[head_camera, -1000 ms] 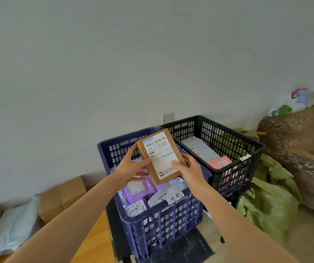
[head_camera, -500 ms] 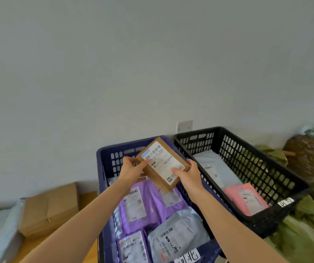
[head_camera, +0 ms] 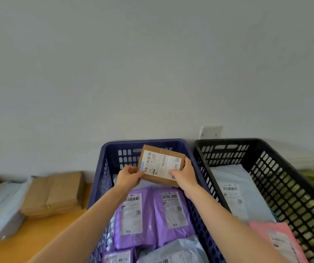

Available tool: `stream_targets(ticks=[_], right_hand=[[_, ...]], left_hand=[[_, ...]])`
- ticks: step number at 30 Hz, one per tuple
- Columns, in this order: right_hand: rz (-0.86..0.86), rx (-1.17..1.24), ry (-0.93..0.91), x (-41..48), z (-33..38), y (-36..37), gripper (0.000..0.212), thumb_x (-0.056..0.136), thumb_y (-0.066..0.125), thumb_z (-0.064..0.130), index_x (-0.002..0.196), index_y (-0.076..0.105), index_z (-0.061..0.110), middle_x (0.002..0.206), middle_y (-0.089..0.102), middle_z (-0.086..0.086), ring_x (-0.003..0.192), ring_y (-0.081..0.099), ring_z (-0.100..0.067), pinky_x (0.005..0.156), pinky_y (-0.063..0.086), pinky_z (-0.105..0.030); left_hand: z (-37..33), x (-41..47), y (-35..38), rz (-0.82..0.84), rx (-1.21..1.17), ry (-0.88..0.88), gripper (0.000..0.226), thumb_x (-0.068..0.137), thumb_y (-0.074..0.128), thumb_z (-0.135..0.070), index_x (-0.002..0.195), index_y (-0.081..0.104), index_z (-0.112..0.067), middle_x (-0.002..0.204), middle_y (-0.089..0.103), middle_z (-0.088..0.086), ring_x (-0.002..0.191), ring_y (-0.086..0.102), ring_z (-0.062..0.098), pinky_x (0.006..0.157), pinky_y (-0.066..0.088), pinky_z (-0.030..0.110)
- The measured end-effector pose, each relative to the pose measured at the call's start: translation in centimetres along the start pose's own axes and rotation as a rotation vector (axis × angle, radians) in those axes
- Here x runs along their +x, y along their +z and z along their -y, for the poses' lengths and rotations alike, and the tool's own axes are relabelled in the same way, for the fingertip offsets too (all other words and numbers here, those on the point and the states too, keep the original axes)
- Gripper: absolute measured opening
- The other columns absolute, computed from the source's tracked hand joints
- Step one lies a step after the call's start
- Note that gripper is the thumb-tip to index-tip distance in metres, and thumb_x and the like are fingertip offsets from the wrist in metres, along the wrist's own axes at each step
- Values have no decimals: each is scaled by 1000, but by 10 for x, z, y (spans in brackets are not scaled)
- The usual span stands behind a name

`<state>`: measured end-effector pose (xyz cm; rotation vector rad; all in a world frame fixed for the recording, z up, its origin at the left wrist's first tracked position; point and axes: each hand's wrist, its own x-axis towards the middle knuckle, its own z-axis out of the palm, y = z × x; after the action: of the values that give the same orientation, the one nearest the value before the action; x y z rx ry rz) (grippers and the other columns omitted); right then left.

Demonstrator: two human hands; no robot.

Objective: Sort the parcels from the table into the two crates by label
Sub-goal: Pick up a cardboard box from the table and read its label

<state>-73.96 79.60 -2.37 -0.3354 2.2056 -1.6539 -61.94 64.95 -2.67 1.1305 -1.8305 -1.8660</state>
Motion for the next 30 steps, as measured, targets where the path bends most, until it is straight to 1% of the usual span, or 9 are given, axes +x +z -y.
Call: stream_targets(ticks=[5,8,10,15,19,22,24,28,30], right_hand=[[-9,-88,12,33,-17,10,63,85,59,-2,138,30,15,123,57,-4,112,56,-18,84,49,-28],[-12,-137,40,48,-29,16,59,87,58,-1,137,31,15,123,58,-5,113,57,-21,81,49,-26],[-14,-158,48,55,-36,20,59,88,59,0,138,32,15,125,58,-5,114,57,-20,78,46,-22],[-28,-216,74,63,-49,29,65,88,59,1,144,29,14,136,52,-7,123,52,-23,94,49,-31],[-10,-322,63,62,-53,33,81,93,56,9,155,4,16,154,29,-7,138,37,-25,111,37,-42],[0,-408,44,62,-58,34,80,96,53,14,154,-2,16,157,21,-6,138,34,-25,111,36,-42],[-1,-479,19,63,-61,36,78,97,51,18,154,-2,18,157,18,-7,138,32,-26,111,36,-43],[14,-690,2,64,-66,41,71,100,44,26,155,1,20,161,4,-11,144,19,-31,112,29,-46],[45,-780,-33,63,-68,44,69,100,43,33,155,2,21,161,-5,-11,145,12,-31,111,30,-45]], left_hand=[[11,25,15,24,65,-15,33,93,61,-13,124,51,-14,111,61,5,96,61,22,84,53,34],[18,42,21,-3,148,-45,29,94,59,-16,123,53,-11,111,62,7,92,58,19,76,50,29],[26,51,23,-12,181,-74,27,95,59,-20,119,55,-9,110,62,8,94,57,19,79,47,29],[45,72,27,14,241,-94,22,95,58,-27,109,56,-10,111,66,7,102,61,22,94,50,39],[51,76,32,59,288,-20,37,96,57,-24,131,46,-19,109,67,8,93,64,19,75,53,27],[56,82,33,100,352,83,55,97,55,-25,146,31,-32,119,65,7,102,64,21,86,54,35],[60,86,34,124,350,117,60,97,54,-25,149,24,-35,119,66,7,98,66,20,89,53,40],[64,89,35,153,423,156,60,99,50,-24,149,20,-37,100,69,5,79,65,13,77,52,27],[64,93,35,164,471,144,57,100,48,-24,150,21,-36,99,69,9,83,65,19,73,49,24]])
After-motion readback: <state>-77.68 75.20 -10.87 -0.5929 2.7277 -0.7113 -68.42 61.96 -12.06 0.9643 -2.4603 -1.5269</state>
